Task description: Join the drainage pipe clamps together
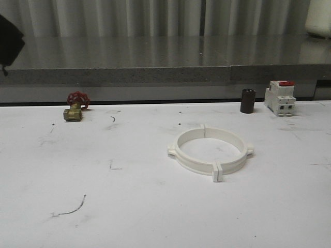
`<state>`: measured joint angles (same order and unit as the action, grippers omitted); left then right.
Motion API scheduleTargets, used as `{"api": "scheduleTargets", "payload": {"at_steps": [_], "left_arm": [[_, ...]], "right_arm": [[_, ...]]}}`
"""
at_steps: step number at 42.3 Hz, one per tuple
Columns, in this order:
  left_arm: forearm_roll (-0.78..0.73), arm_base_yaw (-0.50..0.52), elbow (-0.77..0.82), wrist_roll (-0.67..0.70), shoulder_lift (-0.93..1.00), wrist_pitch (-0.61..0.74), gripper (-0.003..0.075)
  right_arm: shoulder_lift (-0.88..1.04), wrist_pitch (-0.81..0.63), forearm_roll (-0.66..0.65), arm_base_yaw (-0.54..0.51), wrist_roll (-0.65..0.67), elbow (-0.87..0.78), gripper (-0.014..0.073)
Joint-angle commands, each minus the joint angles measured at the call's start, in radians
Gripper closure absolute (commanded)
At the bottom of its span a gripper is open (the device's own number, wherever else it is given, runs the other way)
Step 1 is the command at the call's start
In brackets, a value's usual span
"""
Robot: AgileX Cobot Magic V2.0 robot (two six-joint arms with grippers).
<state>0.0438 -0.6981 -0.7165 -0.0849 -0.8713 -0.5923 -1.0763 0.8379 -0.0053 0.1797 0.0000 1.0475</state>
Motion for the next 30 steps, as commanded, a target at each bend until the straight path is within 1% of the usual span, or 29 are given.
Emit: {"api": "scheduleTargets", "payload": {"at_steps": [1, 7, 9, 16, 23, 30], "left_arm": [[0.010, -0.006, -0.029, 0.001, 0.004, 0.065, 0.0409], [0.010, -0.006, -0.029, 0.001, 0.004, 0.065, 0.0409], [0.010, -0.006, -0.029, 0.001, 0.004, 0.065, 0.0409], [0.010, -0.006, -0.029, 0.001, 0.004, 0.065, 0.0409], [0.010, -0.006, -0.029, 0.001, 0.004, 0.065, 0.0409], [0.010, -0.006, -0.029, 0.001, 0.004, 0.065, 0.0409]], "right_arm": [[0.134, -0.059, -0.021, -0.025, -0.016, -0.063, 0.0314], [0.312, -0.058, -0.015, -0.025, -0.016, -0.200, 0.0314], [0.369, -0.054, 0.005, -0.025, -0.016, -0.239, 0.0314], [0.516, -0.007, 0.066, -0.025, -0.016, -0.303, 0.0314], [0.590, 0.003, 0.096, -0.025, -0.016, -0.314, 0.0314], [0.600, 0.005, 0.098, -0.024, -0.016, -0.314, 0.0314]]}}
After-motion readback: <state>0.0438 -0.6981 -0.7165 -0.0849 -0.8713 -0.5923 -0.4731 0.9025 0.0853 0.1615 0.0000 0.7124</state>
